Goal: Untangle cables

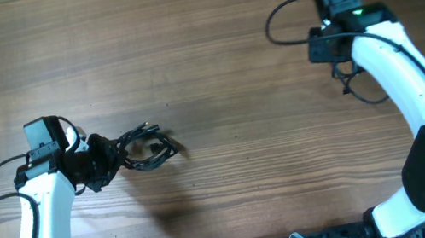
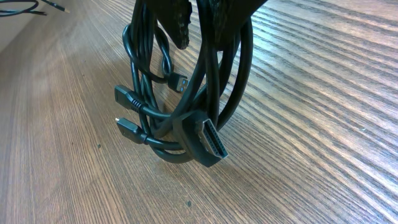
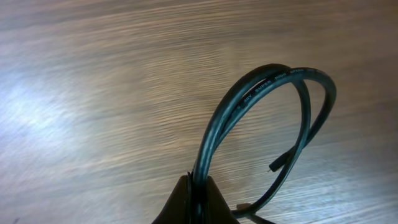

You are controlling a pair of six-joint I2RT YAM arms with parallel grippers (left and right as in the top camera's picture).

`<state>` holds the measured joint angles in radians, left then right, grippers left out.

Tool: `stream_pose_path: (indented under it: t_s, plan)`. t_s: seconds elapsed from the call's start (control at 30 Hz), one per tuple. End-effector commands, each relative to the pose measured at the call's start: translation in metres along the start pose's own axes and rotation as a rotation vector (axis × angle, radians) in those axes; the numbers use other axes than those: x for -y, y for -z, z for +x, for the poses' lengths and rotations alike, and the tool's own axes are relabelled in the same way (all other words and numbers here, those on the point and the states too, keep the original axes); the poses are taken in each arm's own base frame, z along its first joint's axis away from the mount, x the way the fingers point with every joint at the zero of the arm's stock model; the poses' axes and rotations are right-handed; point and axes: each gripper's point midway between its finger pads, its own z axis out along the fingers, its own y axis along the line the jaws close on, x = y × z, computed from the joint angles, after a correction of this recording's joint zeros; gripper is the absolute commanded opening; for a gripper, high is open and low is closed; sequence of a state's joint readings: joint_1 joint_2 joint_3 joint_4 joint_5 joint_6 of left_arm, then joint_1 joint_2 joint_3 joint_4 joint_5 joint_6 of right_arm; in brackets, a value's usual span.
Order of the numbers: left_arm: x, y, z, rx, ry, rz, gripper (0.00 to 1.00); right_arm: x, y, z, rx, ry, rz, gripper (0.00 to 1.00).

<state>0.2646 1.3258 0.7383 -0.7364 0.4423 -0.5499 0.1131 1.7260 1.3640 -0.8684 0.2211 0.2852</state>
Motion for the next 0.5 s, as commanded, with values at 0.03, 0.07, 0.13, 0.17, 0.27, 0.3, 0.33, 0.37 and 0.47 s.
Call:
stream_pose_path:
  t_s: [0.03,0.07,0.13,0.17,0.27,0.3,0.33,0.37,0.47]
  plan:
    - [0.001,-0.001,0.000,-0.005,-0.017,0.006,0.17,0.028,-0.004,-0.004,0.007,-0.097,0.030,0.04]
    - [0.001,-0.001,0.000,-0.005,-0.017,0.006,0.17,0.032,-0.006,-0.004,0.007,-0.109,0.034,0.04]
    - [0.001,-0.001,0.000,-0.006,-0.017,0.006,0.17,0.039,-0.009,-0.005,0.011,-0.123,0.040,0.04]
    - [0.001,-0.001,0.001,-0.007,-0.017,0.005,0.17,0.042,-0.009,-0.006,0.014,-0.129,0.048,0.04]
    - [0.000,-0.001,0.001,-0.008,-0.016,0.004,0.18,0.055,-0.009,-0.008,0.024,-0.141,0.098,0.60]
    - [0.000,-0.001,0.001,-0.007,-0.016,0.004,0.19,0.056,-0.009,-0.008,0.024,-0.142,0.098,0.73]
    - [0.000,-0.001,0.001,-0.008,-0.016,0.004,0.19,0.056,-0.009,-0.008,0.024,-0.143,0.098,0.83]
    - [0.000,-0.001,0.001,-0.007,-0.016,0.004,0.19,0.056,-0.009,-0.008,0.023,-0.143,0.098,0.93]
    - [0.001,-0.001,0.000,-0.004,-0.018,0.007,0.19,0.040,-0.010,-0.007,0.009,-0.144,0.009,1.00]
